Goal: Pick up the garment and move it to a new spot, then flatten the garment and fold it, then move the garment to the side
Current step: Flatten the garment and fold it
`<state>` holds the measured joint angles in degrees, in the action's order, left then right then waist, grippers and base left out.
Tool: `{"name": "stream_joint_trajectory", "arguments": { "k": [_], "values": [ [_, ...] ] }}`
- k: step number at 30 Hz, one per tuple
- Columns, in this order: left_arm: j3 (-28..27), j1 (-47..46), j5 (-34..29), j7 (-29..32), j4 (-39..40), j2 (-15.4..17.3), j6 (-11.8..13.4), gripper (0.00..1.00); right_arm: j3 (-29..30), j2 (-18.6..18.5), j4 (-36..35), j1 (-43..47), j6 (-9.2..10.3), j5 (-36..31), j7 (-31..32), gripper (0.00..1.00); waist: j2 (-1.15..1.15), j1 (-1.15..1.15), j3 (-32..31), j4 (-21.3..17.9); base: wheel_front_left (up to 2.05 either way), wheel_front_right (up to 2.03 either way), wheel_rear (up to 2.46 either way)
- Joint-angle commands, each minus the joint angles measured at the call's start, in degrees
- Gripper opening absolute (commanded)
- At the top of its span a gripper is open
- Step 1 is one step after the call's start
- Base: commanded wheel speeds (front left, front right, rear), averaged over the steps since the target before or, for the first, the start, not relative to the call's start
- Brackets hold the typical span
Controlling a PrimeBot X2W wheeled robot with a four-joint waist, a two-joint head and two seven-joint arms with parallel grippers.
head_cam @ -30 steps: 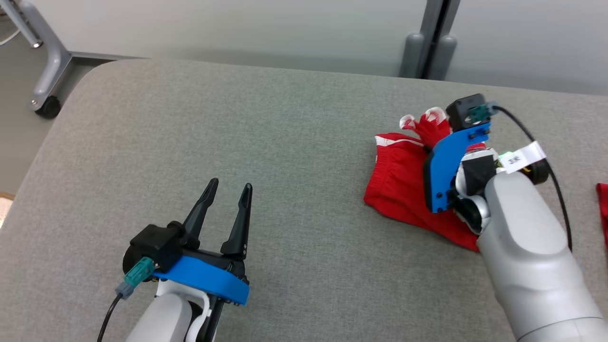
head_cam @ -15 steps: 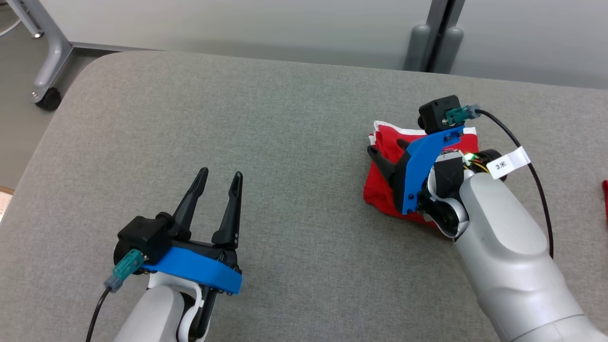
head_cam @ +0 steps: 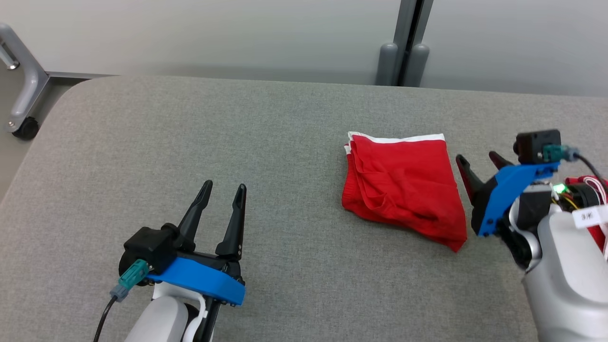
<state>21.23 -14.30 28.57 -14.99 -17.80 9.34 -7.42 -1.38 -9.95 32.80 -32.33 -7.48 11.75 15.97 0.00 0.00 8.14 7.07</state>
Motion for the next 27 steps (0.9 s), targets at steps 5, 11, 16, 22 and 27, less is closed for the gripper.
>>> {"name": "stream_joint_trajectory", "arguments": {
  "k": [5,11,16,22,27],
  "values": [
    [0.6,-0.6,0.0,-0.2,0.2,0.6,0.0,1.00,0.0,1.9,0.5,3.3,-0.04,-4.3,-2.5,0.00,0.00,0.00,0.7,0.0,0.00,0.00,0.00],
    [0.8,-1.5,0.5,-0.2,0.0,1.1,0.0,1.00,-5.5,5.1,3.9,1.8,-0.04,-4.6,-2.9,0.00,0.00,0.00,1.4,0.5,0.00,0.00,0.00],
    [0.6,-1.0,0.6,-0.2,-0.4,1.5,0.0,1.00,-14.6,6.7,3.6,2.7,-0.04,1.4,-1.1,0.00,0.00,0.00,0.9,0.5,0.00,0.00,0.00],
    [-0.1,0.4,0.5,-0.2,-0.6,1.6,0.0,1.00,-26.0,7.0,-0.7,5.3,-0.04,11.5,0.0,0.00,0.00,0.00,-0.2,-0.3,0.00,0.00,0.00],
    [-1.9,1.7,0.1,-0.2,-0.6,1.7,0.0,1.00,-29.1,6.9,-5.4,6.9,-0.04,18.0,-2.2,0.00,0.00,0.00,-1.4,-2.0,0.00,0.00,0.00]
  ]
}}
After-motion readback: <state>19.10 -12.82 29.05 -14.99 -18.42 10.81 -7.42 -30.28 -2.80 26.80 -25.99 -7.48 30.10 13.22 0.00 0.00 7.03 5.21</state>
